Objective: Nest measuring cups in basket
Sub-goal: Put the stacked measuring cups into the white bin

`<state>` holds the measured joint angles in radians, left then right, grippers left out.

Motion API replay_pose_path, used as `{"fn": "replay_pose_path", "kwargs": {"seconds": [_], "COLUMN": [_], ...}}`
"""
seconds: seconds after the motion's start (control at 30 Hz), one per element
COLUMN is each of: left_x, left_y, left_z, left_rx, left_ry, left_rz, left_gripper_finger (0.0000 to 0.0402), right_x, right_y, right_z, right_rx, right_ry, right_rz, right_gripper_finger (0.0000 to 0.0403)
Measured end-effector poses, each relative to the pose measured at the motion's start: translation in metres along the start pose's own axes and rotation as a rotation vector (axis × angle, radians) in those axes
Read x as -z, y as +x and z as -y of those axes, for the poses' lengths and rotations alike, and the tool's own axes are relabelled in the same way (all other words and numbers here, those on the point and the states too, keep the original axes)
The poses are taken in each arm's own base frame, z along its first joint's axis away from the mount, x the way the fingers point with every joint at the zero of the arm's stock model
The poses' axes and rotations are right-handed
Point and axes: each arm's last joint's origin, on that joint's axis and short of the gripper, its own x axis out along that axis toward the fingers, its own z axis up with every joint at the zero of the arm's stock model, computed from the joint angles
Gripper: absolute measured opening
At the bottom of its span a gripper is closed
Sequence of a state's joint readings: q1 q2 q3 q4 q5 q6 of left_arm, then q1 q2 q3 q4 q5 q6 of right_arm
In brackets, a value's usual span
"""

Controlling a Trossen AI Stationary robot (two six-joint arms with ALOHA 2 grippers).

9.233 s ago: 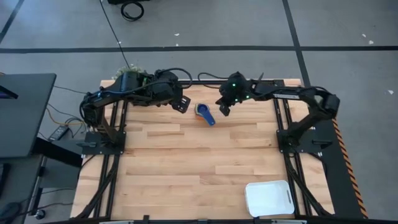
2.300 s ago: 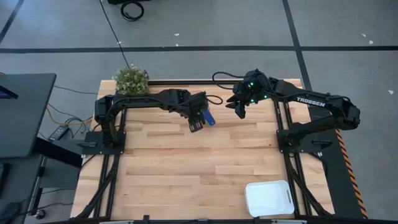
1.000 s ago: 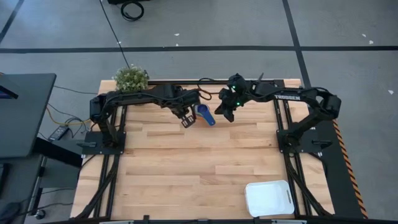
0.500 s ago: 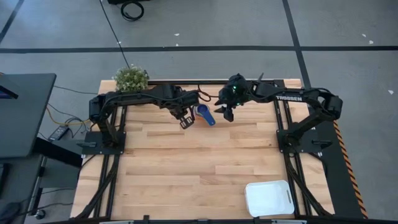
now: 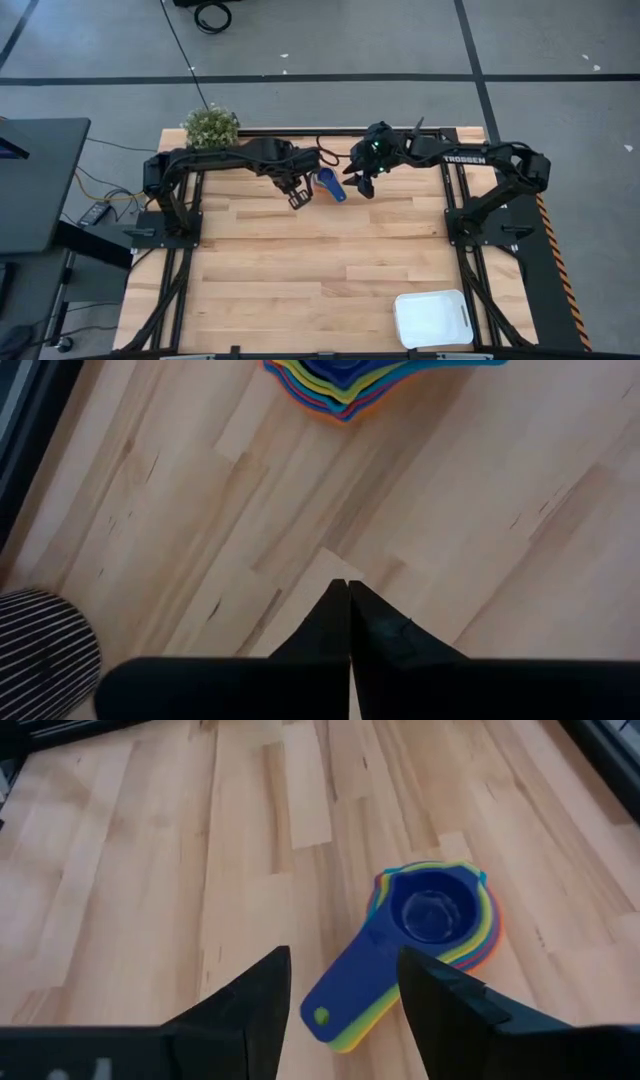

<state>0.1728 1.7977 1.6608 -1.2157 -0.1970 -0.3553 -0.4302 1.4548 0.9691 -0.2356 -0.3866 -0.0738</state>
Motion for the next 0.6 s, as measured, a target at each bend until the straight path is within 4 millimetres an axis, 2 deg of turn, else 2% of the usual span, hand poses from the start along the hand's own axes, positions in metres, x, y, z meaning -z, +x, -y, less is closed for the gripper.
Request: {"fn": "replay_pose_path", "kwargs": {"seconds": [0.17,0.4,0.5,0.6], "left_x": [0.0027,0.0036,0.0037,0.004], "left_y": [-0.0012,-0.0012,-0.0013,-0.0014], "left_z": [0.0053,0.0065,0.0067,0.0075], "left_rx": [0.002,0.018,0.026,0.046], "left_ry": [0.019,0.02,-0.009,-0.037], "left_rz": [-0.006,-0.017,-0.02,-0.029], "left_gripper_finger": [0.0,0.0,0.0,0.0], "right_x": [-0.0002,0.0004,0.0013,0.0037], "right_y": [0.0019,0.0042,0.0045,0.0044], "right_z": [-0.0041,-0.0088,-0.0099,-0.0101], "right_rx": [0.018,0.077,0.069,0.07], "right_ry": [-0.018,-0.046,0.001,0.14], "right_rz": [-0.005,-0.022,-0.03,-0.05], "right_gripper_finger": [0.0196,0.0228,0.0232,0.0232]}}
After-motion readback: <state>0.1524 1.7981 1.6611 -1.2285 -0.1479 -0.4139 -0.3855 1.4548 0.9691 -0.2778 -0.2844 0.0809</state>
